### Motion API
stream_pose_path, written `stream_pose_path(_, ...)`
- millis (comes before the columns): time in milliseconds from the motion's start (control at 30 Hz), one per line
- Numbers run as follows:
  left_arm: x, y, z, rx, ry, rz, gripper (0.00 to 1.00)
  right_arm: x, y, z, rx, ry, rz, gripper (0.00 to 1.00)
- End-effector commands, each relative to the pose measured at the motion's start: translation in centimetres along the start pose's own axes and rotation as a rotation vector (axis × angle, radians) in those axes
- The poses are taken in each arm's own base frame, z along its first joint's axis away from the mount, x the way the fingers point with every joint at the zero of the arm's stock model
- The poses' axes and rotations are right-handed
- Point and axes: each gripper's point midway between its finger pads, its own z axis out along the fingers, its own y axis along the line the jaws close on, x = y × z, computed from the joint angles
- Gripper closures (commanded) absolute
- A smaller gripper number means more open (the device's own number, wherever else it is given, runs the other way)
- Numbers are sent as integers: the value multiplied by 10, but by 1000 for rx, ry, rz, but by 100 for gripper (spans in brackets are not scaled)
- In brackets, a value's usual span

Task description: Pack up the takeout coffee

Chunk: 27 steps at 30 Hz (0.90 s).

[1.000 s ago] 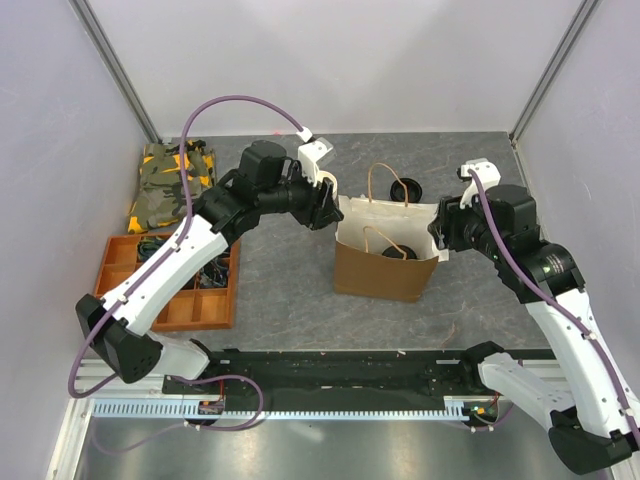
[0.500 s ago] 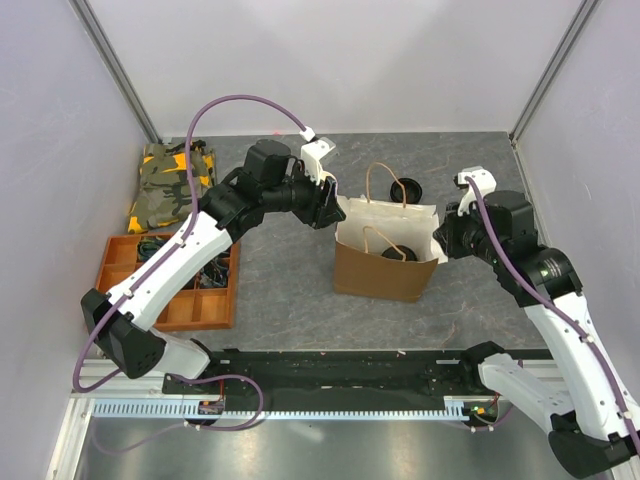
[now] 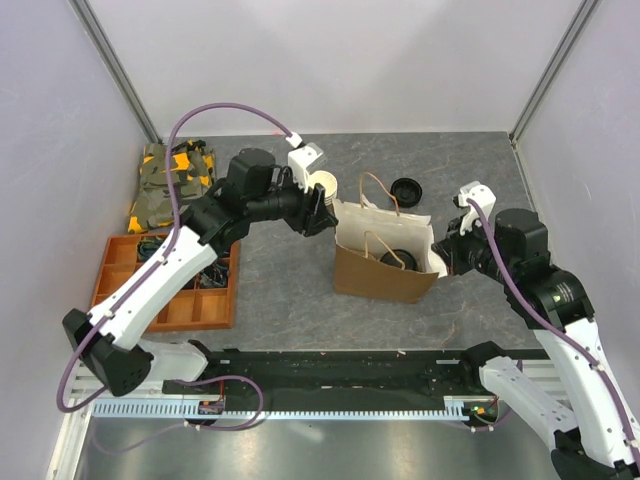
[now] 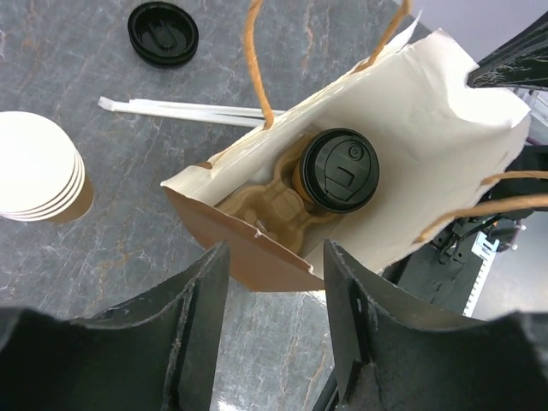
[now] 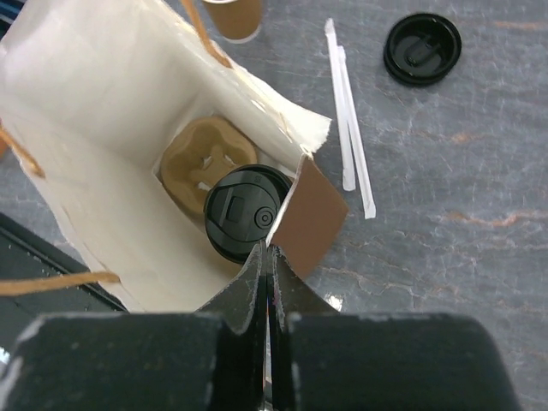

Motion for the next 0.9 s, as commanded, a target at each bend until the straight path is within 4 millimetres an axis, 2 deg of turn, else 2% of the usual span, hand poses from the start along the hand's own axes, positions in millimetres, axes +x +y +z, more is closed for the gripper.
stream_pose_path(0, -10, -6, -19, 8, -82, 75, 41, 0, 12, -8, -81, -28, -88, 100)
stream_pose_path(167, 0, -12, -26, 34, -101, 108, 37, -3, 22, -20, -136, -67, -147, 100)
stream_pose_path(400, 18, -14, -26, 65, -86, 194, 33, 6, 36, -32, -226, -82, -258, 100)
stream_pose_path(600, 3, -13, -17, 60, -101, 165, 34, 12, 42, -35, -271, -72, -299, 100)
stream_pose_path(733, 4, -16, -12, 71, -65, 111, 35, 14, 44, -38, -284, -74, -322, 100)
stream_pose_path(867, 15, -20, -8, 85, -33, 107, 35, 15, 46, -41, -301, -82, -340, 100)
